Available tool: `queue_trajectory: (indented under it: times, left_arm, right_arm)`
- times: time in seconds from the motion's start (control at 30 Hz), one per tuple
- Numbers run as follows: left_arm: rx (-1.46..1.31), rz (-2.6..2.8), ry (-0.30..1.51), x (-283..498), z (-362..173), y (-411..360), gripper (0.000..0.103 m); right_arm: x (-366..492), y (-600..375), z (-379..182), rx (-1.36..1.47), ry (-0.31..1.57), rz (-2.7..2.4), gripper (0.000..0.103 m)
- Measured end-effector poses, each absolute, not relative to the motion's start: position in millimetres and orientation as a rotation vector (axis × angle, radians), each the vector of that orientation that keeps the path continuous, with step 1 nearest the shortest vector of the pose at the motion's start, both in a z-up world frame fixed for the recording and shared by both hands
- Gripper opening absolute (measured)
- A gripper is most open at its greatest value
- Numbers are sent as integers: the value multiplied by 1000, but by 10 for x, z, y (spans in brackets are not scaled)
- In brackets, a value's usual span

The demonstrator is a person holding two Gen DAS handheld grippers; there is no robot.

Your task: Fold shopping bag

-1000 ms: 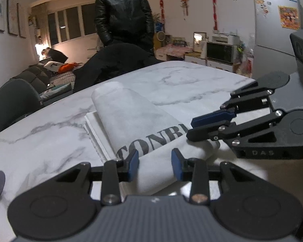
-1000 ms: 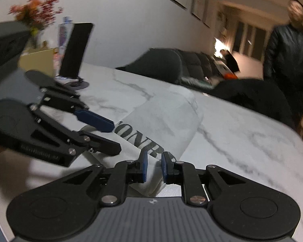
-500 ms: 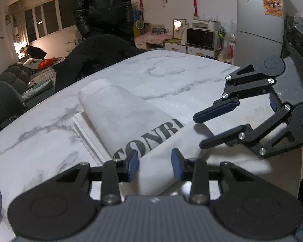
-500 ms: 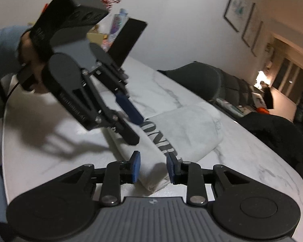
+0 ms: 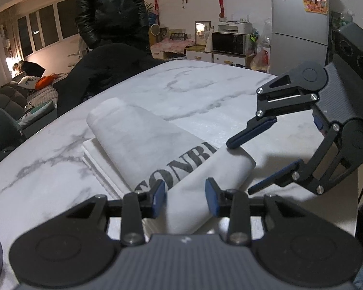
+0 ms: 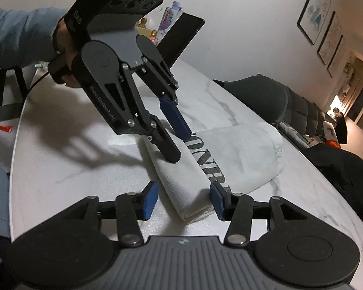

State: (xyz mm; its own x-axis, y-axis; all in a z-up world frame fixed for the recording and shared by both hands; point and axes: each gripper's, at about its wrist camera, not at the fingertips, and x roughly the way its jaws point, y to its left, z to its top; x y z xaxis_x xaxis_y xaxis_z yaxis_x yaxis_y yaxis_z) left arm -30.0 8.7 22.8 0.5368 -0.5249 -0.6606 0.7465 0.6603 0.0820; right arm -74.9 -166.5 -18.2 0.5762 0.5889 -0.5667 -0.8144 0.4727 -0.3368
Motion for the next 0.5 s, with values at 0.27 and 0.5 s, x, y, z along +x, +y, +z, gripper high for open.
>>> queue_trajectory:
  times: [0.27,0.5]
  left_arm:
    - [401,-799,631,-276,219,82,34]
    - [453,-820,574,-333,204,84,34]
  right_arm:
    - [-682,-1597,-189,-683,427,893,50]
    - [-606,-1602,-174,-669,464,907,51]
